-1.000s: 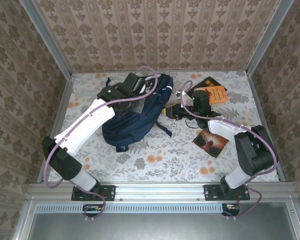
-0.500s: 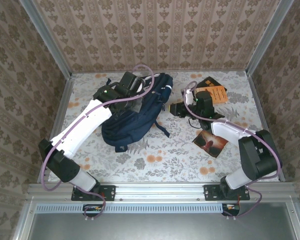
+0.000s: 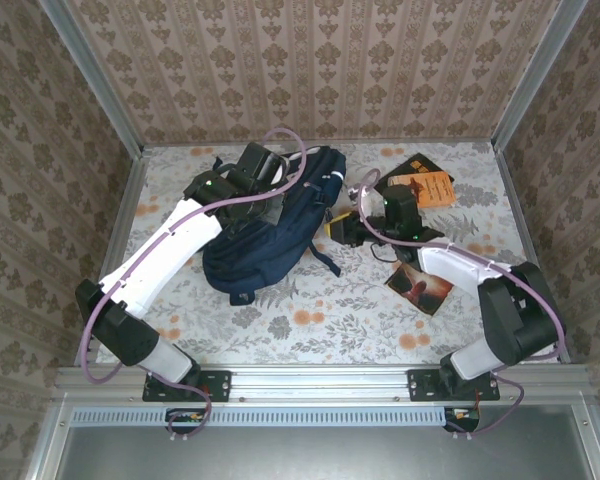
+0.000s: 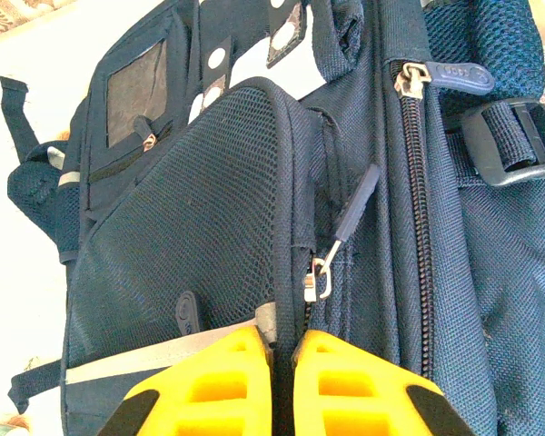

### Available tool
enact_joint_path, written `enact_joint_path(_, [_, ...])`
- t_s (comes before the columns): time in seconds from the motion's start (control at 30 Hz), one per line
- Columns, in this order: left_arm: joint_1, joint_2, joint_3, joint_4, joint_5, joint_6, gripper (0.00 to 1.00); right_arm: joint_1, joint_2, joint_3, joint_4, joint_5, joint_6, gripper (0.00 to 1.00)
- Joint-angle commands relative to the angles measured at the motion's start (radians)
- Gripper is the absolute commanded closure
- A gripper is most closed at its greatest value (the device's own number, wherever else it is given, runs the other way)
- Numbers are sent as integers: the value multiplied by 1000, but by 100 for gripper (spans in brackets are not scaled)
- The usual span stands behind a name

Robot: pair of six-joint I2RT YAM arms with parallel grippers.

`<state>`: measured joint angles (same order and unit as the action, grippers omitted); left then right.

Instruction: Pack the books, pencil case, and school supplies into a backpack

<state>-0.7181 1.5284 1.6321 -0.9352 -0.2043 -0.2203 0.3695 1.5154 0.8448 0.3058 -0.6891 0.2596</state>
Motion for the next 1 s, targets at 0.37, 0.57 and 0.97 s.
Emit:
enact_joint_path(0.37, [6, -95, 25, 75, -6, -14, 100, -1, 98, 122, -64, 107, -121, 65])
enact_joint_path(0.57, [6, -98, 18, 79, 16, -15, 100, 0, 108, 132, -72, 108, -148, 62])
enact_joint_path(0.97, [9, -92, 3, 87, 33, -4, 100, 4, 117, 139, -29, 100, -236, 80])
